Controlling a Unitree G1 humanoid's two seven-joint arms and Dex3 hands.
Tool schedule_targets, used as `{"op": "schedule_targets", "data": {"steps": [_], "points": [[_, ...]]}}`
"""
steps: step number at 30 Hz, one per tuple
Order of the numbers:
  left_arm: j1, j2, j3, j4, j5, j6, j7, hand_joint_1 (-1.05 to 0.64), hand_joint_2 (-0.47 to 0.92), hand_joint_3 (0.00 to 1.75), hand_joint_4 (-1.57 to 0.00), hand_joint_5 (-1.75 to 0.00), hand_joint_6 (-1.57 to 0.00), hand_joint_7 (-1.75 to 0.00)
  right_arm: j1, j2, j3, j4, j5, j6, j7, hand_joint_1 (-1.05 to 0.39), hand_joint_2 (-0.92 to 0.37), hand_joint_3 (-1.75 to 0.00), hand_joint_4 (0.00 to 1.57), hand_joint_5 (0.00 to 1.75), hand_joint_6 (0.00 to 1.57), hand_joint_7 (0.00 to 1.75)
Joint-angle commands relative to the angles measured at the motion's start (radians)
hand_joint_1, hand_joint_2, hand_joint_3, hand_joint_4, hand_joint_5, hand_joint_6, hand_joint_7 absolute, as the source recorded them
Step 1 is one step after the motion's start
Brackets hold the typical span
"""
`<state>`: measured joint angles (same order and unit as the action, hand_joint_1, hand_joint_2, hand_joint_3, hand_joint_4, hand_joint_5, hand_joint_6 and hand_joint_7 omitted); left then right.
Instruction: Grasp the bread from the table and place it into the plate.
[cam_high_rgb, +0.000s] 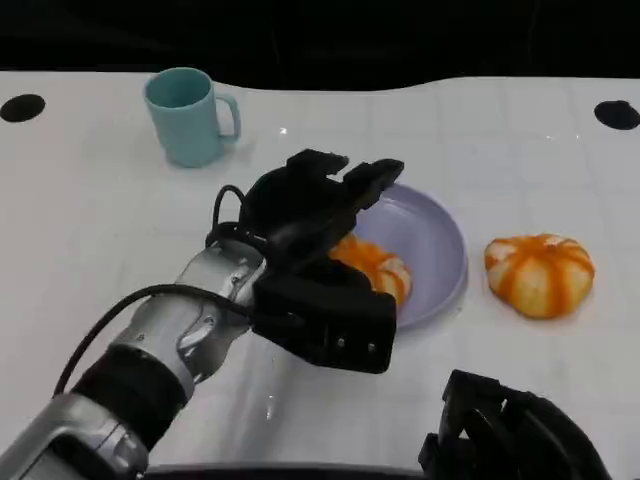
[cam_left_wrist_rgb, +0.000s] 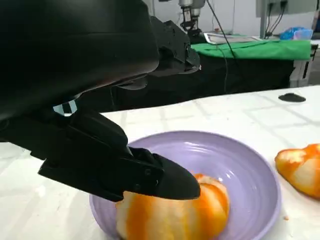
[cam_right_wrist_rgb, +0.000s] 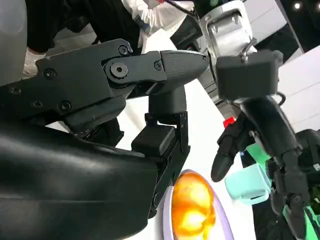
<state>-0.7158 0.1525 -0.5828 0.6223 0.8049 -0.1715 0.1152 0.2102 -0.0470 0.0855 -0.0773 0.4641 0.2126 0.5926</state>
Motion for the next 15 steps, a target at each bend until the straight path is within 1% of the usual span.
{"op": "schedule_targets", "data": {"steps": [1, 4, 5, 6, 10, 12, 13, 14, 15], "points": [[0.07, 0.046, 0.057, -0.113, -0.063, -0.013, -0.034, -0.8, 0.92, 0.27, -0.15, -0.3, -0.16, -0.04, 0.007, -0.011, -0.006, -0.011, -0.003, -0.011, 0.0, -0.71, -0.92, -0.25, 0.85, 1.62, 0.77, 1.4], [0.133, 0.06, 0.108, -0.17, -0.144, -0.077, -0.03, -0.73, 0.92, 0.22, -0.25, -0.36, -0.23, -0.06, 0.008, -0.014, -0.006, -0.018, -0.004, -0.005, -0.005, -0.71, -0.92, -0.25, 0.85, 1.61, 0.77, 1.41], [0.151, 0.063, 0.122, -0.188, -0.167, -0.093, -0.031, -0.69, 0.92, 0.2, -0.32, -0.41, -0.28, -0.08, 0.008, -0.015, -0.006, -0.019, -0.005, -0.003, -0.006, -0.71, -0.92, -0.26, 0.85, 1.61, 0.78, 1.41], [0.177, 0.064, 0.142, -0.21, -0.2, -0.113, -0.031, -0.67, 0.92, 0.19, -0.34, -0.42, -0.3, -0.09, 0.007, -0.016, -0.007, -0.018, -0.004, -0.003, -0.005, -0.71, -0.92, -0.26, 0.85, 1.61, 0.78, 1.41], [0.265, 0.046, 0.211, -0.262, -0.312, -0.187, -0.024, -0.6, 0.92, 0.12, -0.48, -0.55, -0.47, -0.15, 0.004, -0.015, -0.011, -0.009, 0.003, -0.003, 0.003, -0.71, -0.92, -0.25, 0.85, 1.61, 0.77, 1.41], [0.307, 0.033, 0.241, -0.291, -0.383, -0.216, -0.045, -0.57, 0.92, 0.12, -0.51, -0.69, -0.55, -0.17, 0.005, -0.015, -0.013, -0.01, 0.007, -0.001, 0.003, -0.71, -0.92, -0.25, 0.85, 1.61, 0.77, 1.41], [0.331, 0.026, 0.257, -0.308, -0.43, -0.233, -0.063, -0.55, 0.92, 0.12, -0.49, -0.86, -0.58, -0.22, 0.005, -0.015, -0.014, -0.011, 0.008, -0.001, 0.004, -0.71, -0.92, -0.25, 0.85, 1.61, 0.76, 1.41], [0.352, 0.019, 0.27, -0.322, -0.473, -0.251, -0.079, -0.52, 0.92, 0.12, -0.47, -1.03, -0.59, -0.33, 0.007, -0.015, -0.015, -0.013, 0.009, 0.0, 0.003, -0.71, -0.92, -0.24, 0.85, 1.61, 0.76, 1.41], [0.365, 0.015, 0.279, -0.33, -0.501, -0.264, -0.092, -0.49, 0.92, 0.11, -0.46, -1.19, -0.51, -0.61, 0.008, -0.015, -0.015, -0.014, 0.009, 0.0, 0.004, -0.71, -0.92, -0.24, 0.86, 1.61, 0.76, 1.4]]}}
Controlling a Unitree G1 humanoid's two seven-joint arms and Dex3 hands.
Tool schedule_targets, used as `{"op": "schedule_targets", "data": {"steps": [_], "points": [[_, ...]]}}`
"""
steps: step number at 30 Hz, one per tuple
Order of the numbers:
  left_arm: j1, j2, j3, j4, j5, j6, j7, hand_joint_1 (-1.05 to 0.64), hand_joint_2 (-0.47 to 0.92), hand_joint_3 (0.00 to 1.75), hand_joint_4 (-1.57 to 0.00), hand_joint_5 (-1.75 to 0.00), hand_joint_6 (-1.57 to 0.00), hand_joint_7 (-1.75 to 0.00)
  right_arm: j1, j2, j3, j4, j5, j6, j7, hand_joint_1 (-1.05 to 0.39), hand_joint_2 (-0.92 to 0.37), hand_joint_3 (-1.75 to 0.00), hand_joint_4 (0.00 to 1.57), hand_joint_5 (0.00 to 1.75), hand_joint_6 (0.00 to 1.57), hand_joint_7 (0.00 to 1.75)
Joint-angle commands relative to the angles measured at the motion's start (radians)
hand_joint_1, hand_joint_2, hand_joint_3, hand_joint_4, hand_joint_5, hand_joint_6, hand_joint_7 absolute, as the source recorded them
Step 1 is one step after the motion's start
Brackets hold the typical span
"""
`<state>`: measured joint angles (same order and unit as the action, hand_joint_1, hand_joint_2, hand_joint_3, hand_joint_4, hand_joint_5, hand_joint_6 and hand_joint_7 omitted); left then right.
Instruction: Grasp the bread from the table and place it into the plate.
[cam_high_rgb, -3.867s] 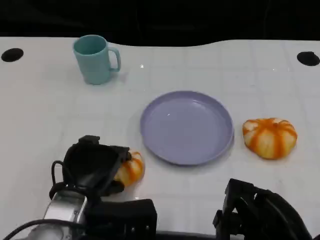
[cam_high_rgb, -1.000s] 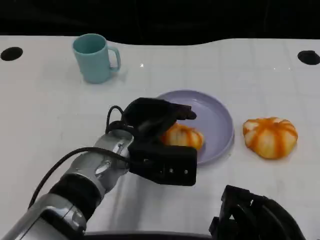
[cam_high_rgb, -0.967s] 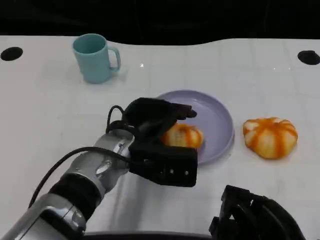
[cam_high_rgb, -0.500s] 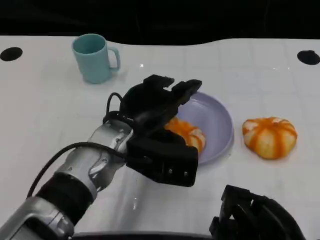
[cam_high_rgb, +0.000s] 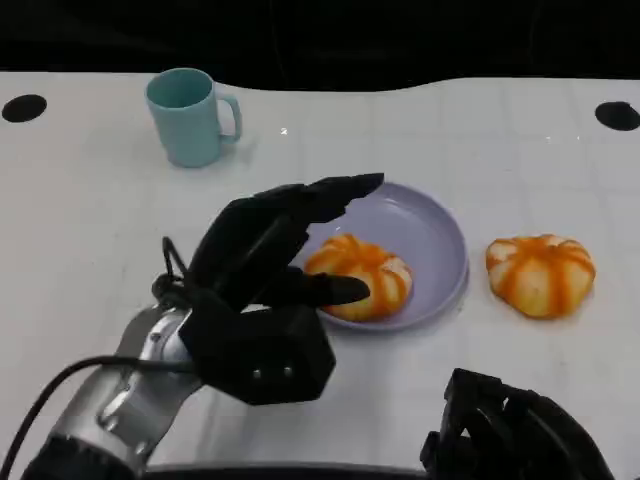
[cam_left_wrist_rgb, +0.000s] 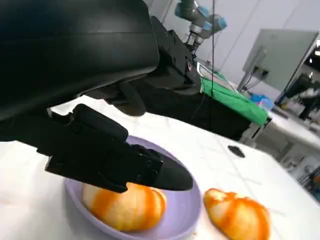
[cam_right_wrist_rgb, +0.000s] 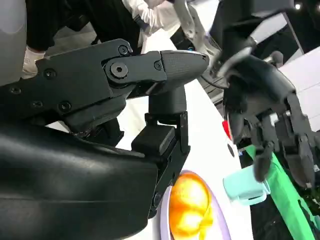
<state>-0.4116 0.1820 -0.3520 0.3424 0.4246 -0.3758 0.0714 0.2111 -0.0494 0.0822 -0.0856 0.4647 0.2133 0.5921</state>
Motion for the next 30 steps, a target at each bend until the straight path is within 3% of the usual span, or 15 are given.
{"op": "schedule_targets", "data": {"steps": [1, 3, 5, 9, 14, 17, 18, 19, 21, 30], "points": [[0.079, -0.021, 0.058, -0.066, -0.155, -0.065, -0.065, -0.49, 0.92, 0.11, -0.45, -1.24, -0.47, -0.73, 0.009, -0.014, -0.012, -0.009, 0.008, 0.001, 0.003, -0.71, -0.92, -0.24, 0.86, 1.61, 0.76, 1.4], [0.12, -0.037, 0.077, -0.099, -0.229, -0.07, -0.101, -0.43, 0.92, 0.08, -0.47, -1.46, -0.38, -1.15, 0.012, -0.018, -0.012, -0.014, 0.006, 0.002, 0.004, -0.71, -0.92, -0.24, 0.86, 1.61, 0.76, 1.4], [0.157, -0.049, 0.095, -0.122, -0.29, -0.081, -0.133, -0.38, 0.92, 0.05, -0.48, -1.63, -0.32, -1.43, 0.014, -0.022, -0.011, -0.018, 0.004, 0.003, 0.006, -0.72, -0.92, -0.25, 0.86, 1.61, 0.76, 1.41], [0.255, -0.063, 0.129, -0.212, -0.443, -0.028, -0.226, -0.33, 0.92, 0.05, -0.53, -1.74, -0.31, -1.72, 0.017, -0.027, -0.012, -0.024, 0.006, 0.002, 0.009, -0.72, -0.92, -0.25, 0.86, 1.63, 0.76, 1.44], [0.358, -0.075, 0.154, -0.287, -0.579, 0.041, -0.319, -0.22, 0.91, 0.06, -0.59, -1.75, -0.39, -1.75, 0.017, -0.027, -0.011, -0.023, 0.006, 0.002, 0.008, -0.72, -0.92, -0.26, 0.85, 1.63, 0.75, 1.44], [0.417, -0.076, 0.162, -0.329, -0.642, 0.102, -0.363, -0.29, 0.91, 0.09, -0.53, -1.75, -0.36, -1.75, 0.016, -0.028, -0.01, -0.024, 0.004, 0.004, 0.005, -0.72, -0.92, -0.25, 0.86, 1.63, 0.76, 1.45], [0.435, -0.078, 0.165, -0.341, -0.655, 0.115, -0.373, -0.31, 0.8, 0.31, -0.52, -1.75, -0.34, -1.75, 0.017, -0.027, -0.01, -0.026, 0.006, 0.009, 0.003, -0.72, -0.92, -0.25, 0.86, 1.63, 0.76, 1.45], [0.452, -0.08, 0.168, -0.352, -0.67, 0.126, -0.383, -0.31, 0.54, 0.81, -0.52, -1.75, -0.34, -1.75, 0.018, -0.027, -0.01, -0.028, 0.006, 0.01, 0.002, -0.72, -0.92, -0.24, 0.86, 1.63, 0.76, 1.45], [0.479, -0.082, 0.172, -0.372, -0.687, 0.149, -0.398, -0.32, 0.37, 1.14, -0.54, -1.75, -0.35, -1.75, 0.018, -0.027, -0.009, -0.029, 0.005, 0.008, 0.003, -0.72, -0.92, -0.24, 0.86, 1.63, 0.76, 1.45], [0.568, -0.081, 0.183, -0.421, -0.725, 0.209, -0.457, -0.29, 0.4, 1.13, -0.55, -1.75, -0.36, -1.75, 0.022, -0.03, -0.013, -0.039, 0.012, 0.016, 0.002, -0.72, -0.92, -0.23, 0.85, 1.63, 0.74, 1.45]]}}
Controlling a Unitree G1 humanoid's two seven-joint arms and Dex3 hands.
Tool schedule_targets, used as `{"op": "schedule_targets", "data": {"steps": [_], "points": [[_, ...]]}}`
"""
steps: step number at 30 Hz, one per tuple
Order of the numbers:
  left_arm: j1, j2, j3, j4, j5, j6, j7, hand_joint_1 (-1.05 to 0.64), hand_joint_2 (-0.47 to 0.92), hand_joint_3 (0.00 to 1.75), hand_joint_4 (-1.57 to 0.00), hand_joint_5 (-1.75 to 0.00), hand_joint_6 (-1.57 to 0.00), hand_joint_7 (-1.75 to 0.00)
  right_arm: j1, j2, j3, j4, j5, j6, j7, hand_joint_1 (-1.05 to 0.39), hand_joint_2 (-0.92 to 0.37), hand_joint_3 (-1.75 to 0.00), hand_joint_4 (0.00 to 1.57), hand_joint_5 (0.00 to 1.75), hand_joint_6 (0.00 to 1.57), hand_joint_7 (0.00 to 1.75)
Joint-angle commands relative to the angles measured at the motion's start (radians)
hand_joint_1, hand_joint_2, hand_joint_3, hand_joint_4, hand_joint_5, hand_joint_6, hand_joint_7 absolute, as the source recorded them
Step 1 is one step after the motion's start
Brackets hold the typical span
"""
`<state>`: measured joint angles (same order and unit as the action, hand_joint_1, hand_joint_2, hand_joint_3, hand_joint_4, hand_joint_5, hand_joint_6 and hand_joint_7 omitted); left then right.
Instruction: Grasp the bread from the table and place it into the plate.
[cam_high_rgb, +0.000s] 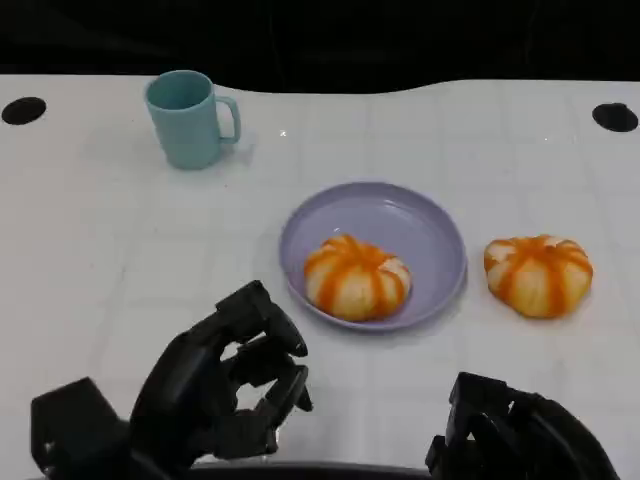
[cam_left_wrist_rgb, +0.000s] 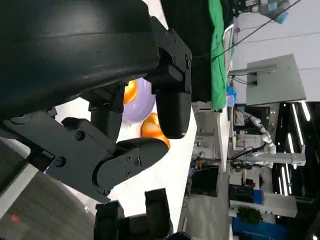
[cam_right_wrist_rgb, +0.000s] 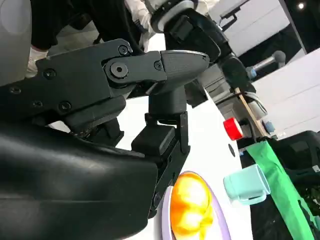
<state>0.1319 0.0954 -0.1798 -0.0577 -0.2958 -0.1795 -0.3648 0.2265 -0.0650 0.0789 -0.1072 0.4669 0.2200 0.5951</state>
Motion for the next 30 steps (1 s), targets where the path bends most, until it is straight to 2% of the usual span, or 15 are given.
{"op": "schedule_targets", "data": {"steps": [1, 5, 8, 12, 14, 17, 30], "points": [[0.037, 0.006, 0.009, -0.026, -0.015, 0.025, -0.03, -0.28, 0.4, 1.13, -0.55, -1.75, -0.36, -1.75, 0.007, -0.016, -0.012, -0.017, 0.014, 0.01, 0.004, -0.72, -0.92, -0.23, 0.85, 1.63, 0.75, 1.45], [0.069, 0.002, 0.008, -0.035, -0.046, 0.064, -0.056, -0.28, 0.39, 1.13, -0.56, -1.75, -0.37, -1.75, 0.008, -0.025, -0.018, -0.018, 0.014, 0.008, 0.012, -0.72, -0.92, -0.24, 0.85, 1.63, 0.75, 1.44], [0.077, -0.002, 0.01, -0.03, -0.063, 0.082, -0.079, -0.31, 0.45, 1.04, -0.57, -1.75, -0.37, -1.75, 0.007, -0.029, -0.022, -0.012, 0.018, 0.004, 0.02, -0.72, -0.92, -0.24, 0.85, 1.63, 0.75, 1.44], [0.082, -0.009, 0.019, -0.009, -0.084, 0.092, -0.114, -0.39, 0.47, 1.0, -0.58, -1.75, -0.39, -1.75, 0.007, -0.033, -0.031, -0.006, 0.027, 0.007, 0.029, -0.71, -0.92, -0.24, 0.85, 1.63, 0.75, 1.41], [0.084, -0.011, 0.026, 0.003, -0.085, 0.088, -0.125, -0.42, 0.46, 1.01, -0.6, -1.75, -0.39, -1.75, 0.006, -0.034, -0.034, -0.004, 0.031, 0.008, 0.033, -0.7, -0.92, -0.24, 0.85, 1.63, 0.75, 1.41], [0.086, -0.015, 0.036, 0.018, -0.089, 0.087, -0.138, -0.41, 0.38, 1.17, -0.61, -1.75, -0.41, -1.75, 0.006, -0.038, -0.035, -0.004, 0.025, 0.002, 0.035, -0.71, -0.92, -0.25, 0.85, 1.62, 0.76, 1.41], [0.072, -0.04, 0.065, 0.038, -0.114, 0.119, -0.162, -0.4, 0.37, 1.14, -0.63, -1.75, -0.41, -1.75, 0.003, -0.039, -0.048, 0.011, 0.029, 0.004, 0.042, -0.7, -0.92, -0.25, 0.87, 1.61, 0.76, 1.41]]}}
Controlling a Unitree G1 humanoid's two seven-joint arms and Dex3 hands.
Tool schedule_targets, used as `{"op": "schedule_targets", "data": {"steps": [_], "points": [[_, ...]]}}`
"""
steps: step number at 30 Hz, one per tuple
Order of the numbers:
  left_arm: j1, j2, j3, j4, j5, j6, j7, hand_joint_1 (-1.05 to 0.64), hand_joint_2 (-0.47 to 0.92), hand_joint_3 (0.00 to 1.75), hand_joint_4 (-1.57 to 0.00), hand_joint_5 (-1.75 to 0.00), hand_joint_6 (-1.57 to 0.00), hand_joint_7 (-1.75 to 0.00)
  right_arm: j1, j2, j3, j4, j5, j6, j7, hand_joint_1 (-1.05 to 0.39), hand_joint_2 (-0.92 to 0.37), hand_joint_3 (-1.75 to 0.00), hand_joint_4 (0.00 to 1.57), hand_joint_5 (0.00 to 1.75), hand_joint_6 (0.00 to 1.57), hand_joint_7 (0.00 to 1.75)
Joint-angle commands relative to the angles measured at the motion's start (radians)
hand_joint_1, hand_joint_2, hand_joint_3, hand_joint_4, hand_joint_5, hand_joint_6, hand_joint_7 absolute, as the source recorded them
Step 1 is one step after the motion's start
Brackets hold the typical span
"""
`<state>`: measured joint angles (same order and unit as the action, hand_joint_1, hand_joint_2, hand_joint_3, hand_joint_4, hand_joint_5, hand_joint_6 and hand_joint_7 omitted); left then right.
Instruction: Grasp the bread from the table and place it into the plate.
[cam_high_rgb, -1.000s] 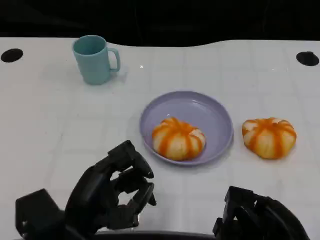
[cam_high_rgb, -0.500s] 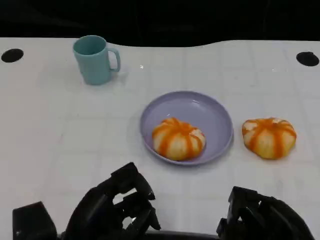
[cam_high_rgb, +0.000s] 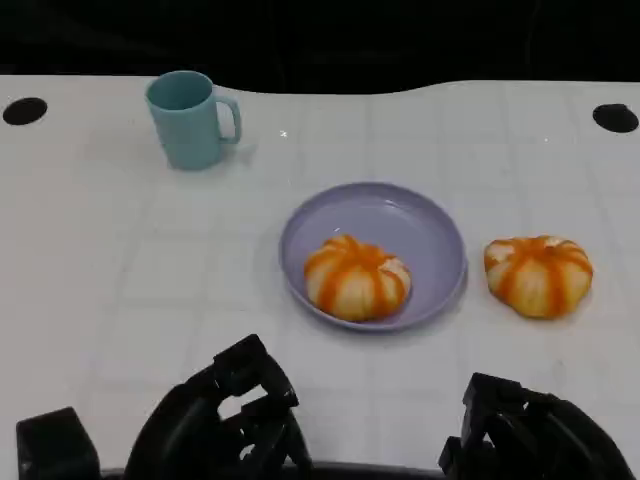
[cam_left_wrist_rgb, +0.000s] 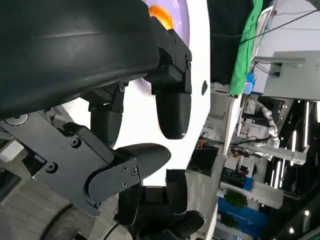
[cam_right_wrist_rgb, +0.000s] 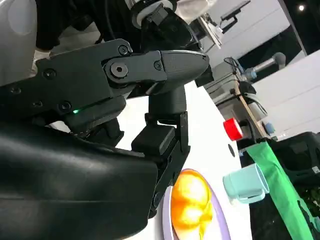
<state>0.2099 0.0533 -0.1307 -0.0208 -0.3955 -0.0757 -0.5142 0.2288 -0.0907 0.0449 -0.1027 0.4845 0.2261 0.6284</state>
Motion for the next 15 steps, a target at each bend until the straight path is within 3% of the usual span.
{"op": "schedule_targets", "data": {"steps": [1, 15], "points": [[-0.007, 0.0, 0.018, 0.002, -0.019, 0.019, -0.016, -0.4, 0.37, 1.13, -0.63, -1.75, -0.41, -1.75, 0.0, -0.013, -0.015, 0.009, 0.012, -0.002, 0.011, -0.7, -0.92, -0.24, 0.87, 1.61, 0.76, 1.41], [-0.007, -0.005, 0.029, -0.005, -0.013, 0.022, -0.038, -0.38, 0.37, 1.11, -0.61, -1.75, -0.41, -1.75, -0.009, -0.01, -0.019, 0.022, 0.003, -0.007, 0.015, -0.71, -0.92, -0.25, 0.87, 1.61, 0.77, 1.4]]}}
